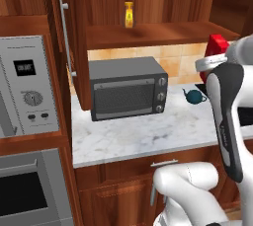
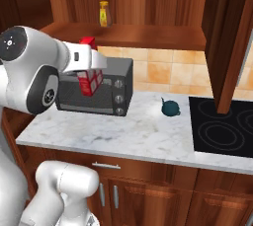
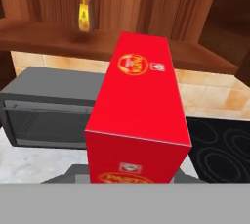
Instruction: Pick the bar and boxed food from the counter and place them in the cabinets closest to them.
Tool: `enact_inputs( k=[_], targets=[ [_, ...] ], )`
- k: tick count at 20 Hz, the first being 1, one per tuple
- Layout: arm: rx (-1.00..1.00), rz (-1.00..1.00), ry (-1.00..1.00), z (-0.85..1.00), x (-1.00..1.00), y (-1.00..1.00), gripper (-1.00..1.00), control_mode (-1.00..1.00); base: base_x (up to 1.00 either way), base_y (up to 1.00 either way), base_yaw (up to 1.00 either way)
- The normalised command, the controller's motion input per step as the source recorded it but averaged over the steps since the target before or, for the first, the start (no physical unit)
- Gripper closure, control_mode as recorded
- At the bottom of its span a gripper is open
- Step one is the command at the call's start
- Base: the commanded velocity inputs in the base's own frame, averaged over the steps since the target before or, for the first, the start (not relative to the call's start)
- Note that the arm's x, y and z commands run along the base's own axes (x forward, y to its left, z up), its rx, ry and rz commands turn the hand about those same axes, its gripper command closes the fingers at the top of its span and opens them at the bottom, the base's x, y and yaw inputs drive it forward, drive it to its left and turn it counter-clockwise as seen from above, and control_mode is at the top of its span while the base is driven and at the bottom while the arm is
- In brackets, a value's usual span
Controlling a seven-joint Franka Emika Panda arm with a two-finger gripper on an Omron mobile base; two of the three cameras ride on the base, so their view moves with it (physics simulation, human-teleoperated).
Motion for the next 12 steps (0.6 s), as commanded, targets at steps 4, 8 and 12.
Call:
enact_inputs(
  k=[4, 8, 12],
  targets=[
    [0.0, 0.03, -0.07, 0.21, -0.06, 0.0, 1.0, -1.0, 0.0, 0.0, 0.0],
    [0.0, 0.0, -0.03, 0.0, 0.0, 0.0, 1.0, -1.0, 0.0, 0.0, 0.0],
    [0.0, 0.0, -0.02, 0.19, 0.0, 0.0, 1.0, -1.0, 0.0, 0.0, 0.0]
  ],
)
